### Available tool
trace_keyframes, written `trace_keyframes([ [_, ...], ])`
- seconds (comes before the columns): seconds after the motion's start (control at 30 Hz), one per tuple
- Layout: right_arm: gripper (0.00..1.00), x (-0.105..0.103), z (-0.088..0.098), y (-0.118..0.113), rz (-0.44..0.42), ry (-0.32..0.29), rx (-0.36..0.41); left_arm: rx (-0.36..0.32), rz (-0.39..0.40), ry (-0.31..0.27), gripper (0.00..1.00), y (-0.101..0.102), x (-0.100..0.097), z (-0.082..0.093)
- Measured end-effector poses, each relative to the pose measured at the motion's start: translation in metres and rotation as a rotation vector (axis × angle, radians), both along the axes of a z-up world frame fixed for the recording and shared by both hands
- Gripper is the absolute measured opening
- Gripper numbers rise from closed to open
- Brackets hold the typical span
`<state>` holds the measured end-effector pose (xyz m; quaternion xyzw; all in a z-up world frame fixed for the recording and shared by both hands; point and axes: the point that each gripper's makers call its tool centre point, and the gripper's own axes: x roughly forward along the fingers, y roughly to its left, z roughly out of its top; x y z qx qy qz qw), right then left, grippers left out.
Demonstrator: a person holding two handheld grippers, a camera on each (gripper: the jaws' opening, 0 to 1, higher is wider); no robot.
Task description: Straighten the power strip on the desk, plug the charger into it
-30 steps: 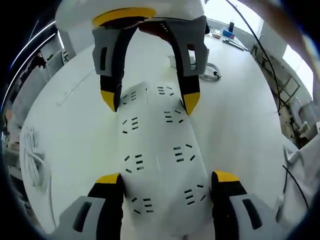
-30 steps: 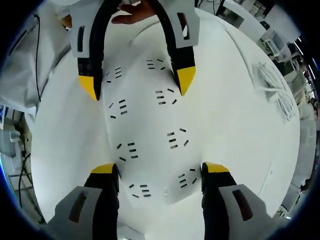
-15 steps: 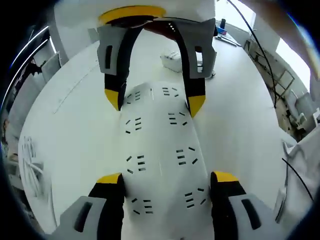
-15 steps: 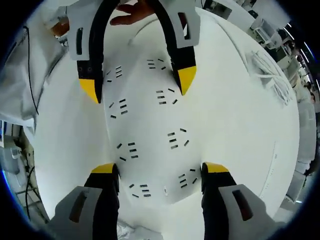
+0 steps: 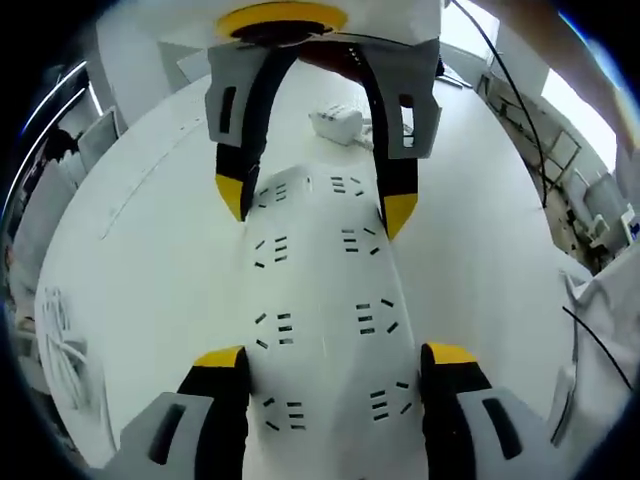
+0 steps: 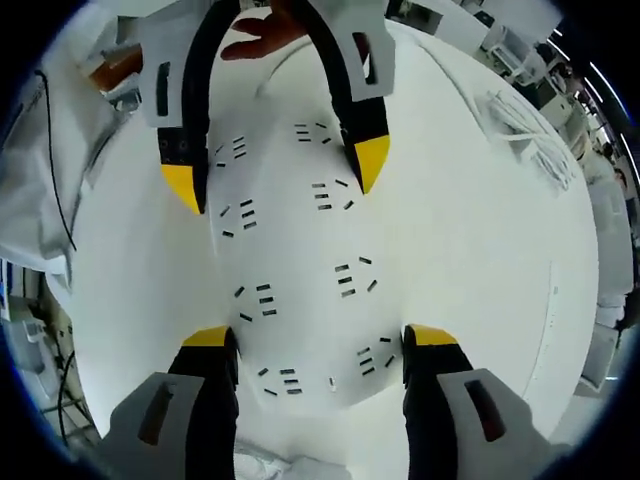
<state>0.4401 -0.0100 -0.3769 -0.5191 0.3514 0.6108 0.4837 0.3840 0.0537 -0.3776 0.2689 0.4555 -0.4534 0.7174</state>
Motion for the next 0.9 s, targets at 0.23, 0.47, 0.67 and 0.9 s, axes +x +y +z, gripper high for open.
trace_keyframes([
  [0.23,0.65,-0.006,0.001,-0.001,-0.012,0.0,0.001,0.011,-0.017,0.005,0.7,-0.001,0.0,0.0],
  [0.47,0.65,-0.014,0.002,-0.004,-0.041,0.003,0.032,0.002,-0.029,0.001,0.7,-0.002,0.0,0.001],
  [0.67,0.65,-0.019,0.002,-0.005,-0.069,0.003,0.032,0.012,-0.049,0.004,0.7,-0.004,0.001,0.0],
  [0.9,0.65,-0.021,0.002,-0.008,-0.102,0.003,0.013,0.015,-0.059,0.005,0.7,-0.005,0.001,0.0],
])
